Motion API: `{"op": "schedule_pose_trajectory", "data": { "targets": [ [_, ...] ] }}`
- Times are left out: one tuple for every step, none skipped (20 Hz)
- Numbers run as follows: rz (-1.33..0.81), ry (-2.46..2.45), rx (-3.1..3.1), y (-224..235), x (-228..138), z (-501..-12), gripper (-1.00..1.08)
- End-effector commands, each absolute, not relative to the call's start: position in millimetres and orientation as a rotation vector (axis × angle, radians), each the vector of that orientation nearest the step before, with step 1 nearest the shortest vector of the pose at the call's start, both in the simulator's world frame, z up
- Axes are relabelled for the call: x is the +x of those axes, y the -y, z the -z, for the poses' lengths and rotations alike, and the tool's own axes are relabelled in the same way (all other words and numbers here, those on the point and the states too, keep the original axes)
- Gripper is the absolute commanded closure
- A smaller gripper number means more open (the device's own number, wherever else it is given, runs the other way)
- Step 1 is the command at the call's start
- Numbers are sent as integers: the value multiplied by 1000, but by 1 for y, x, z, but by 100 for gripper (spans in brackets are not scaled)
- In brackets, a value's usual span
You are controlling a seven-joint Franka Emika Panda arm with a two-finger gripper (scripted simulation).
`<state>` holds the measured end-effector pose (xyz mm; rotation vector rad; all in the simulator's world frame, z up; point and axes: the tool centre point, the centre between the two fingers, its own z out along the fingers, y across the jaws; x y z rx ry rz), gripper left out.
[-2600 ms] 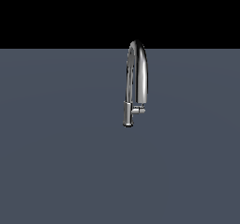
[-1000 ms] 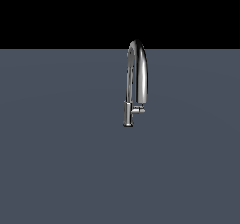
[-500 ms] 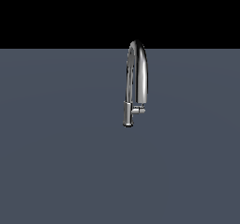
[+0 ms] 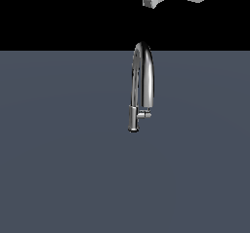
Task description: Turn on the faucet by rotating a designated handle.
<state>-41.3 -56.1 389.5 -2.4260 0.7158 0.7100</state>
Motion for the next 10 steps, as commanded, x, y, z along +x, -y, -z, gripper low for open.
{"op": "schedule_pose_trajectory", "data": {
  "targets": [
    [-753, -751, -2364, 61, -31, -377, 108],
    [-770, -766, -2339, 62, -27, -372, 108],
    [-787, -780, -2313, 64, -23, -366, 108],
    [-804, -794, -2287, 66, -19, -361, 108],
    [-821, -808, -2260, 68, -15, -355, 108],
    [-838, -822, -2233, 69, -11, -349, 108],
    [-855, -836, -2205, 71, -8, -343, 108],
    [-871, -850, -2177, 73, -4, -337, 108],
    [-888, -863, -2148, 74, -1, -331, 108],
    [-905, -877, -2119, 76, 3, -324, 108]
  ]
}}
